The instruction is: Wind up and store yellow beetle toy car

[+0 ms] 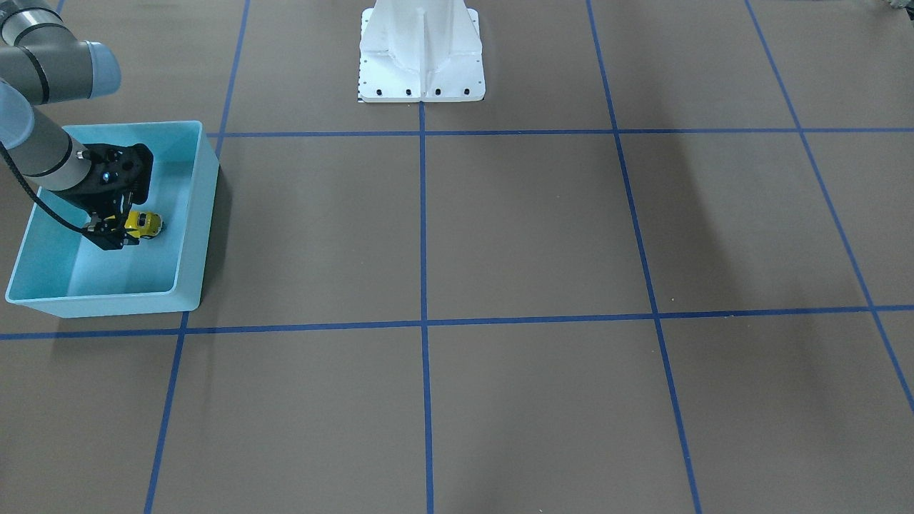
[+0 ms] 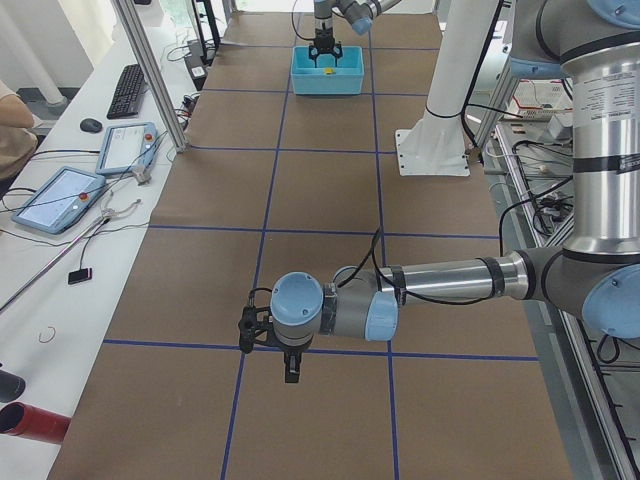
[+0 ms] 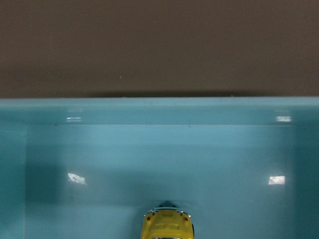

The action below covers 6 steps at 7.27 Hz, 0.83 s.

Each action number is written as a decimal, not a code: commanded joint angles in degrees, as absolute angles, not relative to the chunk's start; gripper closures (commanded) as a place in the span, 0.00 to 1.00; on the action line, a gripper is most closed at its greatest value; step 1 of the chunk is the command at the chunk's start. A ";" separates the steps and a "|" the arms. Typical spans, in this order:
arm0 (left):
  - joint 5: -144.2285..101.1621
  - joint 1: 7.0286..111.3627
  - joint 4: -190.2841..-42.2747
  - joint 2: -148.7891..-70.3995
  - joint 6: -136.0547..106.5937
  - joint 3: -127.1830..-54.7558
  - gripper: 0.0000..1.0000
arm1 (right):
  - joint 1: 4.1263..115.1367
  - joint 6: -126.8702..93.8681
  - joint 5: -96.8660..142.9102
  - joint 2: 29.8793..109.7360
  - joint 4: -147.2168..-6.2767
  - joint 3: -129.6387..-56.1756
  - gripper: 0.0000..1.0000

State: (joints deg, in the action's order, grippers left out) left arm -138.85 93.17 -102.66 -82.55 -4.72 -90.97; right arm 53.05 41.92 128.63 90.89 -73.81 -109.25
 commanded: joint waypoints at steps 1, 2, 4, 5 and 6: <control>-138.78 93.16 -102.66 -82.62 -4.66 -90.97 0.00 | 64.28 41.84 132.96 92.28 -75.22 -113.28 0.01; -138.87 93.16 -102.66 -82.62 -4.75 -90.97 0.00 | 69.90 41.49 135.07 92.02 -81.24 -114.60 0.01; -138.87 93.16 -102.66 -82.62 -4.75 -91.05 0.00 | 79.76 37.39 136.67 87.22 -94.85 -115.32 0.01; -138.87 93.16 -102.66 -82.62 -4.75 -91.05 0.00 | 83.55 31.70 136.67 84.93 -102.67 -114.44 0.01; -138.87 93.16 -102.66 -82.70 -4.75 -91.14 0.00 | 87.24 24.16 137.45 83.86 -107.62 -109.21 0.01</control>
